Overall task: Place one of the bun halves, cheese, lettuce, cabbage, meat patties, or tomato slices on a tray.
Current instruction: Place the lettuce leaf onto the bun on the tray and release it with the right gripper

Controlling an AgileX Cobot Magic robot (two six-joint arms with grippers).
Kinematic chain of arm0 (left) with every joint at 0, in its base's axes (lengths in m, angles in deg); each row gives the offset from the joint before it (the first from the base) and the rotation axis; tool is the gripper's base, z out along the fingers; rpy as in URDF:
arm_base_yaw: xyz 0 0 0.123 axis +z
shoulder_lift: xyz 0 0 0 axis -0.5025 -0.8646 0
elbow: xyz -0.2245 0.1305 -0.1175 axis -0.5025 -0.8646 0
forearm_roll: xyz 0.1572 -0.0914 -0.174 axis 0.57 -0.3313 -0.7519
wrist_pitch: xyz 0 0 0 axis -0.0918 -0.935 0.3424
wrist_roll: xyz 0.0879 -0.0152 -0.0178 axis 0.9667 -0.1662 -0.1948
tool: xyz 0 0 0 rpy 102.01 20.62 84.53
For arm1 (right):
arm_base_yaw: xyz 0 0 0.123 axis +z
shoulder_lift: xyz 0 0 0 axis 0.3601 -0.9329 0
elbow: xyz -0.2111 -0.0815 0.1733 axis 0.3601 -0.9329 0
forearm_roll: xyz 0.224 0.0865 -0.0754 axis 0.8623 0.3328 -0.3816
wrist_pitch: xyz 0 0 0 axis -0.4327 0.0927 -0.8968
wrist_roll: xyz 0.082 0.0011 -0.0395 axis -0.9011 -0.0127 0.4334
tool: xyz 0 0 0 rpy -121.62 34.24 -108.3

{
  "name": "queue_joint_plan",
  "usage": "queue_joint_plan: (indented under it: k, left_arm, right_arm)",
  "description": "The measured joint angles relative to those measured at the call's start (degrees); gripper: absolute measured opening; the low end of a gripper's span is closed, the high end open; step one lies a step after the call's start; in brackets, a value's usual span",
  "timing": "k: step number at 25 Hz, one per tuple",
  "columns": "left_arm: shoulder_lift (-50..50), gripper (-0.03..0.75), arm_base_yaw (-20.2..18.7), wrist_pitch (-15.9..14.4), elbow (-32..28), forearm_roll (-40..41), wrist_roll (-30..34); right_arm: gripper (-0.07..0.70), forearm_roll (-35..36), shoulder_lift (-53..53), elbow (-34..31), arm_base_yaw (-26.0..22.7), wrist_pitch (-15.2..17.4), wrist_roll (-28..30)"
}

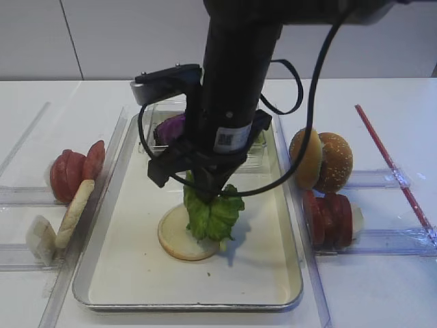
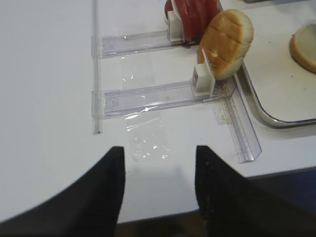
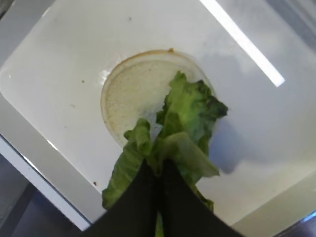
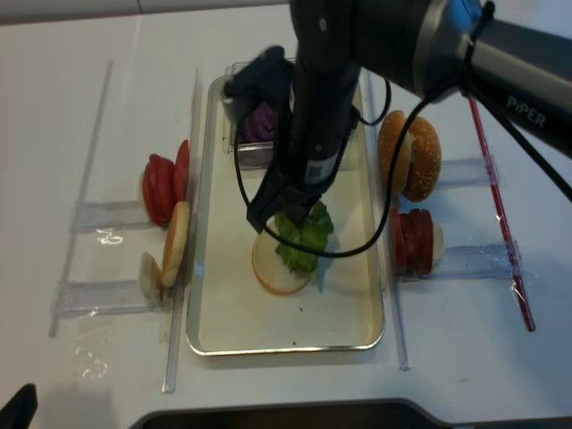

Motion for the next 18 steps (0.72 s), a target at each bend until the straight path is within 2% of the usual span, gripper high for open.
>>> queue_joint_plan:
  k: [7, 18]
  left_arm:
    - [0.0, 0.343, 0.0, 0.0, 0.0, 0.0, 0.0]
    - [0.0, 0.343, 0.0, 0.0, 0.0, 0.0, 0.0]
  right_arm:
    - [0.045, 3.8, -0.4, -1.9, 0.0, -5.4, 2.3]
    - [0.045, 5.5, -3.5, -1.9, 0.0, -6.1, 4.1]
